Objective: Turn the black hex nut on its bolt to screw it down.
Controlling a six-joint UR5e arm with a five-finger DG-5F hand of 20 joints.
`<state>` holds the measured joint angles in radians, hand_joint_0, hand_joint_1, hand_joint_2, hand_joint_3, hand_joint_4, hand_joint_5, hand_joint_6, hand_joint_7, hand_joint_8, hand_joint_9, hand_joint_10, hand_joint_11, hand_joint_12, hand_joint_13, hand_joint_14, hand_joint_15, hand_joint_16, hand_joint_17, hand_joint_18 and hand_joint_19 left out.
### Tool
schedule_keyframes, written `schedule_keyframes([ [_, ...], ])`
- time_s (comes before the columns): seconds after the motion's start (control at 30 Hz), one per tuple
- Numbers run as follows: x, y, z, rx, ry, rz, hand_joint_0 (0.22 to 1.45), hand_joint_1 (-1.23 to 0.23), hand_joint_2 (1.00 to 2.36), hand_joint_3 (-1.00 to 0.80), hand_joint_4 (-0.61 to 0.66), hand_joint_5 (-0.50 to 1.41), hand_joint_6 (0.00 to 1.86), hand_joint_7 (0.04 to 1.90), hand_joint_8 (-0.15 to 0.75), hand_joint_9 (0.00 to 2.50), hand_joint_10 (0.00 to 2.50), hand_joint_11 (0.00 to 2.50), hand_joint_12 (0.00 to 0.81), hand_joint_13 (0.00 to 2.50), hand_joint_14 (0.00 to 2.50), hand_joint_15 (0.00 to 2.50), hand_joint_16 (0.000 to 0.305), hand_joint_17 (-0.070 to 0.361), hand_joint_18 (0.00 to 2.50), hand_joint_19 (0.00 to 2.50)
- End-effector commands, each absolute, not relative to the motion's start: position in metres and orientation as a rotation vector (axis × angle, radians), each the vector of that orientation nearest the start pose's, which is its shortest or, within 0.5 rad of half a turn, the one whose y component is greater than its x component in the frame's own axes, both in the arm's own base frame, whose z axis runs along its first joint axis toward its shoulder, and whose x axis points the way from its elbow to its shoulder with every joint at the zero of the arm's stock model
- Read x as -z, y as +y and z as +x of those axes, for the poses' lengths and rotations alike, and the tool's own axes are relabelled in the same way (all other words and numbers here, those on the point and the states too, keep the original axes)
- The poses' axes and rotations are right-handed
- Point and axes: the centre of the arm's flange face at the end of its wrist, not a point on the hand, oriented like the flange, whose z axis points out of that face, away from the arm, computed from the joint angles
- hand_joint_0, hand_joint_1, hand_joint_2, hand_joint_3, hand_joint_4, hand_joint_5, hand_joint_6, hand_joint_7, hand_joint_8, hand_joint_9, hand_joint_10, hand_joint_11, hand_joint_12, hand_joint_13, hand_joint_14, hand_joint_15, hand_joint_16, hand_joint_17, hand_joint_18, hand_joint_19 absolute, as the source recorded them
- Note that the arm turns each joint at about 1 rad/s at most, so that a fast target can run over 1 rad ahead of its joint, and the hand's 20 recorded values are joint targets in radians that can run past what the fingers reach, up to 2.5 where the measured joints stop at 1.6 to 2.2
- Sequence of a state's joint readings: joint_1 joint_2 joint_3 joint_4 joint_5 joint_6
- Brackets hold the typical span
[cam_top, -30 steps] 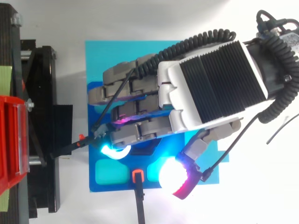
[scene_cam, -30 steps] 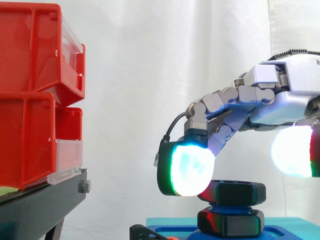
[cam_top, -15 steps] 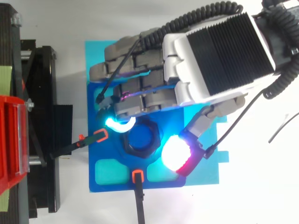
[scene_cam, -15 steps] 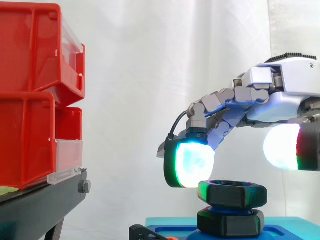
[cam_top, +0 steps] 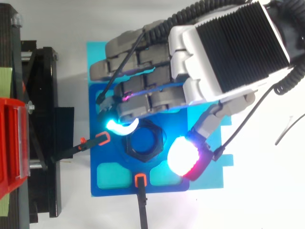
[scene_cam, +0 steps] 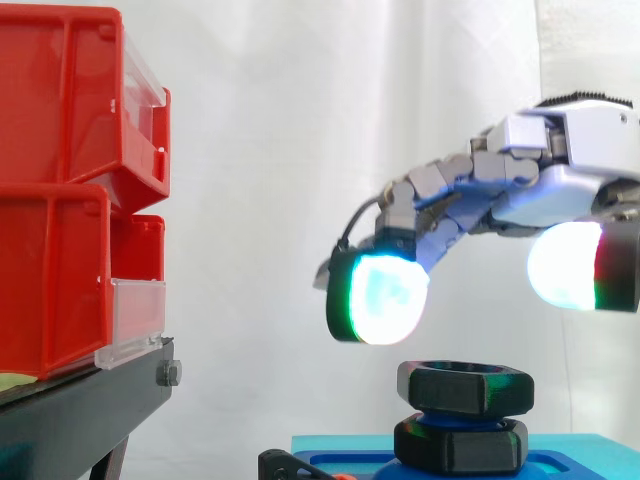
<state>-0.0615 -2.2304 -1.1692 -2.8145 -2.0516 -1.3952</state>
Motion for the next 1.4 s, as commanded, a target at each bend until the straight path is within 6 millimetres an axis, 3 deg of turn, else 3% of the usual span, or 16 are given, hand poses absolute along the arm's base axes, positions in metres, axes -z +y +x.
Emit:
schedule_keyframes([
  [0.0, -0.312, -0.119, 0.734, -0.453, 1.483, -0.239, 0.49, -0.37, 1.0, -0.5, 0.2, -0.07, 0.5, 0.91, 0.276, 0.75, 0.01, 0.33, 0.351, 0.44, 0.0, 0.08, 0.057, 0.128, 0.36, 0.33],
  [0.2, -0.312, -0.092, 0.739, -0.465, 1.472, -0.262, 0.49, -0.37, 1.0, -0.5, 0.19, -0.08, 0.5, 0.88, 0.275, 0.74, 0.01, 0.33, 0.352, 0.44, 0.0, 0.08, 0.057, 0.128, 0.36, 0.34],
  [0.7, -0.298, -0.052, 0.74, -0.464, 1.51, -0.253, 0.49, -0.37, 1.0, -0.5, 0.16, -0.08, 0.5, 0.88, 0.27, 0.74, 0.01, 0.32, 0.349, 0.43, 0.0, 0.08, 0.056, 0.127, 0.36, 0.34],
  [1.0, -0.289, -0.049, 0.737, -0.464, 1.528, -0.246, 0.49, -0.38, 1.0, -0.5, 0.12, -0.08, 0.5, 0.86, 0.264, 0.74, 0.01, 0.32, 0.346, 0.43, 0.0, 0.08, 0.056, 0.126, 0.36, 0.33],
  [1.37, -0.282, -0.067, 0.734, -0.438, 1.519, -0.238, 0.49, -0.38, 1.0, -0.5, 0.13, -0.07, 0.5, 0.89, 0.264, 0.74, 0.01, 0.31, 0.346, 0.43, 0.0, 0.08, 0.055, 0.125, 0.36, 0.34],
])
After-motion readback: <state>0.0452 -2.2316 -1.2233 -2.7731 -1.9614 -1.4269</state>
